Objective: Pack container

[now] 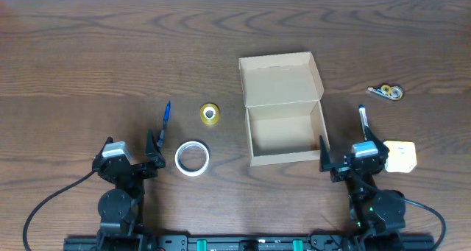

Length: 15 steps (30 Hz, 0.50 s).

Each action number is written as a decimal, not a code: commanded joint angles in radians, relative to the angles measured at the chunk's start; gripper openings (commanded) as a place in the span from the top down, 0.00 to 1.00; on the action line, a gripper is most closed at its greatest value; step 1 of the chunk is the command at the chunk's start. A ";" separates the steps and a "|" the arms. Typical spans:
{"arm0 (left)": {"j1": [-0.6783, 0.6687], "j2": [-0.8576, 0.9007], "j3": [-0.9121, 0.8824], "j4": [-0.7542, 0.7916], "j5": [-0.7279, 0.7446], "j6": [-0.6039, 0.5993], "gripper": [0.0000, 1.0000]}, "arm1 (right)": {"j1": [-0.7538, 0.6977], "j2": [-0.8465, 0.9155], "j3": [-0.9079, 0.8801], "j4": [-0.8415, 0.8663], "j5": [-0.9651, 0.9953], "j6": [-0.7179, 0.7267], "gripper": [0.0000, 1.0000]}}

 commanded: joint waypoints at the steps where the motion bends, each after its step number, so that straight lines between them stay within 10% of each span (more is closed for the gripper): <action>1: -0.003 -0.006 -0.036 -0.011 0.003 0.018 0.05 | -0.006 -0.006 -0.002 -0.005 0.006 0.006 0.01; 15: -0.003 -0.006 -0.036 -0.011 0.003 0.018 0.05 | -0.006 -0.006 -0.002 -0.005 0.006 0.006 0.01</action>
